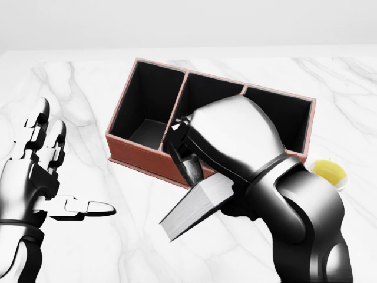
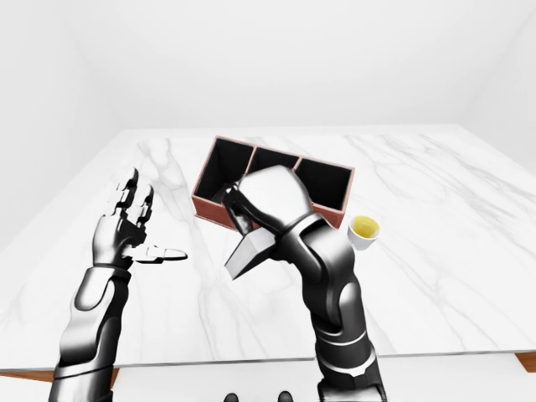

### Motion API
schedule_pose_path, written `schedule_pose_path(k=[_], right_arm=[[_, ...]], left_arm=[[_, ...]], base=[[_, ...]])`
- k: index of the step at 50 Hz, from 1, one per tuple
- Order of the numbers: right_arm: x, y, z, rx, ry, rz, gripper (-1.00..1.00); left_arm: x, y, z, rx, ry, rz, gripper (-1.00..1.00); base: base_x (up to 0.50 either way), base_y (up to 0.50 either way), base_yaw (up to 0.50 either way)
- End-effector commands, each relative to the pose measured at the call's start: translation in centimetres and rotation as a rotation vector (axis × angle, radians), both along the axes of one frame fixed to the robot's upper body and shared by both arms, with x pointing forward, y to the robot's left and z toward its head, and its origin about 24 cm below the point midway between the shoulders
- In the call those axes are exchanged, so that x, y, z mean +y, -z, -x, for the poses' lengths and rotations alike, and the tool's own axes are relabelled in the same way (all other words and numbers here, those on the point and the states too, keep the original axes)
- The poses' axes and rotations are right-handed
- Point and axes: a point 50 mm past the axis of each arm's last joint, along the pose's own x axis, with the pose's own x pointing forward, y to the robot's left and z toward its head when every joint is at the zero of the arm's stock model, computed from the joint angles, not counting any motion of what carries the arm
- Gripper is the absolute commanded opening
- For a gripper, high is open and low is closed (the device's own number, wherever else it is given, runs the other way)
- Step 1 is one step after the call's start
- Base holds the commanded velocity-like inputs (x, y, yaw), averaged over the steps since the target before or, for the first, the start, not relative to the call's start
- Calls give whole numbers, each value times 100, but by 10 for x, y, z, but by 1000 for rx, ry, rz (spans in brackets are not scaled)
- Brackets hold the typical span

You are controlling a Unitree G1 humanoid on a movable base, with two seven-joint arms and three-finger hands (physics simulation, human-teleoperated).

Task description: Pick up the book and place it in the right compartment of the caddy.

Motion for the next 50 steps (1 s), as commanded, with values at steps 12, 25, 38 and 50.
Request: schedule_pose_path(k=[12, 25, 38, 50], right_arm=[[1, -86, -2, -305, -51, -17, -100], [-8, -127, -33, -308, -6, 21, -100], [-26, -157, -75, -198, 109, 62, -100], [-58, -138, -139, -80, 398, 132, -100]], left_arm=[[4, -6, 3, -16, -2, 9, 100], [6, -6, 6, -17, -2, 4, 100], [6, -6, 5, -18, -4, 4, 100], [6, -6, 6, -16, -5, 7, 100]], base=[[0, 0, 0], [0, 0, 0], [0, 0, 0], [0, 0, 0]])
